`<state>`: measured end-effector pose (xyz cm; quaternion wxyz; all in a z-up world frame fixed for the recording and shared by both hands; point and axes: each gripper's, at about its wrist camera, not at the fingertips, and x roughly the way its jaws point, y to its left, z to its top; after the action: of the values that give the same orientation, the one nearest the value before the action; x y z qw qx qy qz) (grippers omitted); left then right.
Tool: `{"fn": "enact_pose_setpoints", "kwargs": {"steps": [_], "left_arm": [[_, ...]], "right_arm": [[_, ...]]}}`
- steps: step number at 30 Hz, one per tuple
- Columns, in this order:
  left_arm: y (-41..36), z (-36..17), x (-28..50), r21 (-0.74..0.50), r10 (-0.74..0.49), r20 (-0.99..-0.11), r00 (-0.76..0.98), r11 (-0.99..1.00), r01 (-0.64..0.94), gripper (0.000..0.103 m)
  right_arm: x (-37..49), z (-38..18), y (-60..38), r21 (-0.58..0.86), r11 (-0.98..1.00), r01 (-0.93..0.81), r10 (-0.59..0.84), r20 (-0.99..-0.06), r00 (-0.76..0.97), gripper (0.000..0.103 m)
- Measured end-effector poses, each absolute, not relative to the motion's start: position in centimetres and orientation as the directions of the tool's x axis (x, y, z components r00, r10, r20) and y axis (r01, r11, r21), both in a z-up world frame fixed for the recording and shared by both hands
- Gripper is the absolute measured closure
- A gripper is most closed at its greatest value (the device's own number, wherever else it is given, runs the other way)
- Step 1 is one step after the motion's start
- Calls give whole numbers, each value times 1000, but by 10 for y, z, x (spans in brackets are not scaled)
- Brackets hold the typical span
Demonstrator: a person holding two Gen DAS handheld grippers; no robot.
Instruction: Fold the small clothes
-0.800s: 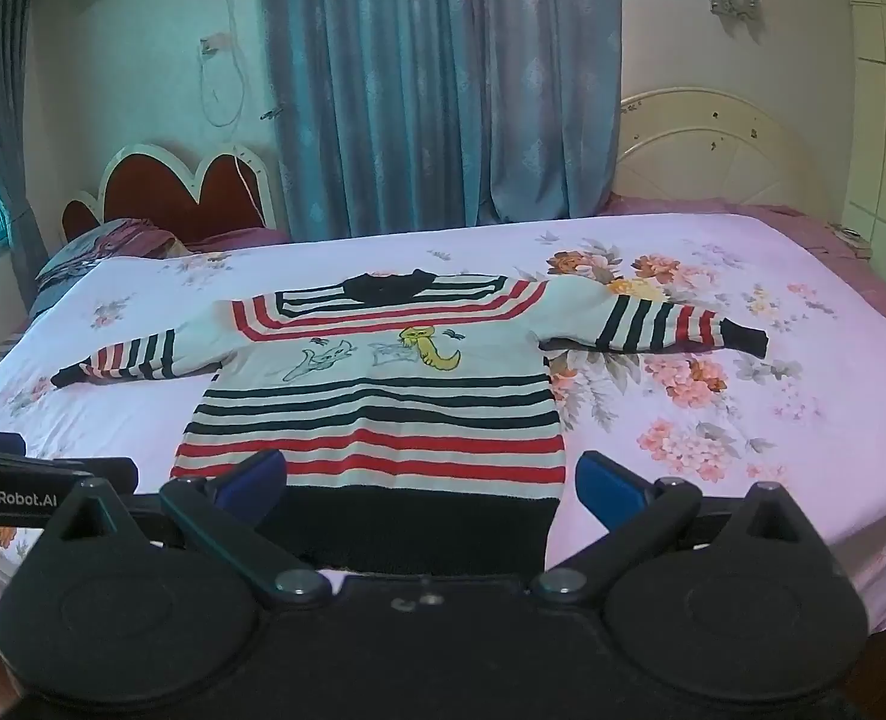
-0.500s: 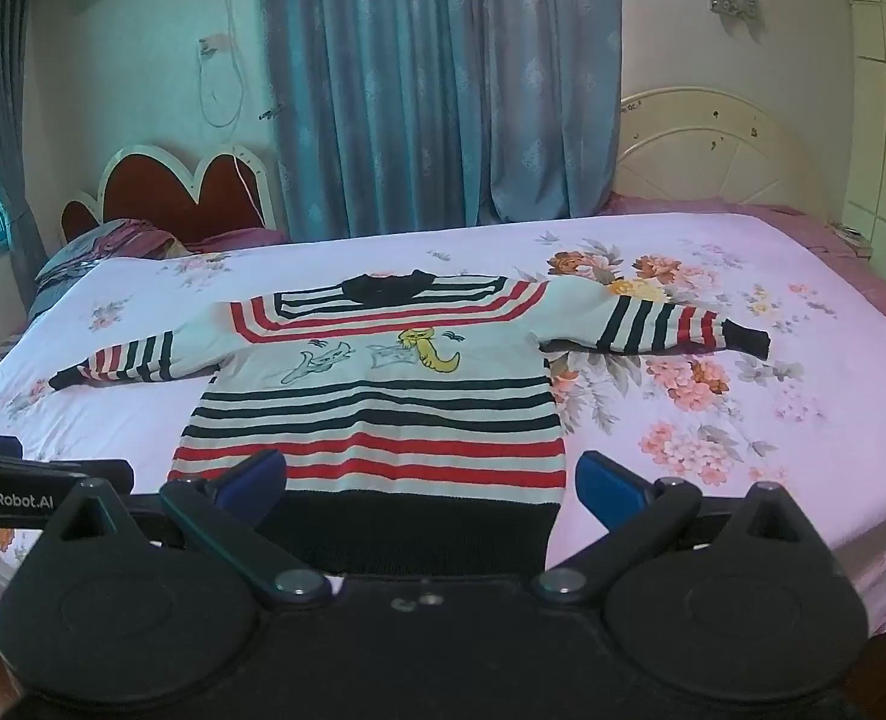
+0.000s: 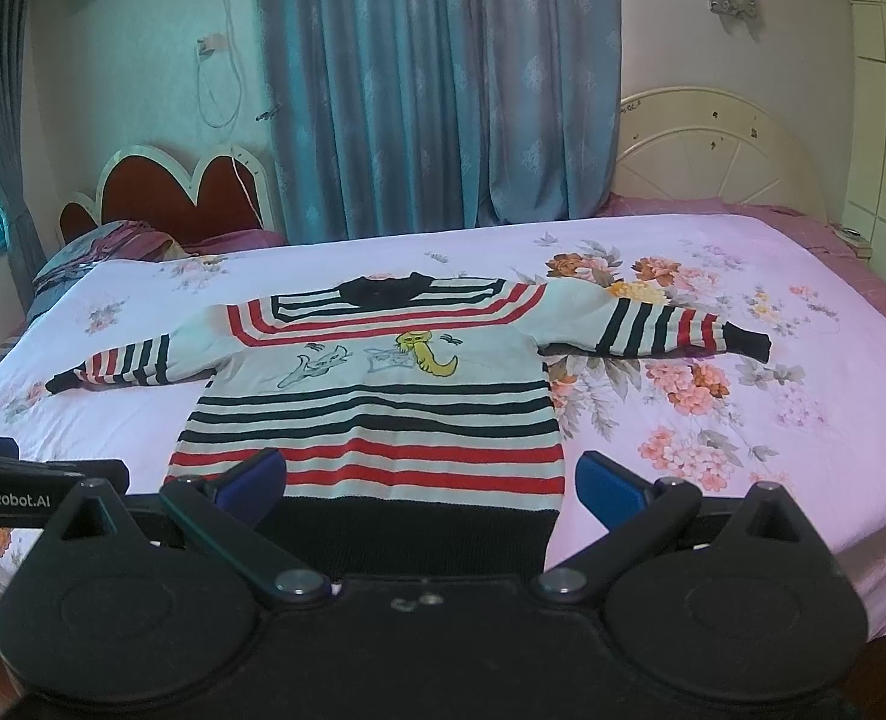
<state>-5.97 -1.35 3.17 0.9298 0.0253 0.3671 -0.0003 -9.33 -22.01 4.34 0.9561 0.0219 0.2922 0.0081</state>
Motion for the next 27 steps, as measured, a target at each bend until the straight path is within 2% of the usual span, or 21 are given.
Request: {"fn": "enact_pose_setpoints", "kwargs": {"steps": [27], "left_arm": [[0,28,-43,33,12,-688,726,999,15,0]], "right_arm": [[-87,43,-215,42,999,1,22,-558,830,1]]}}
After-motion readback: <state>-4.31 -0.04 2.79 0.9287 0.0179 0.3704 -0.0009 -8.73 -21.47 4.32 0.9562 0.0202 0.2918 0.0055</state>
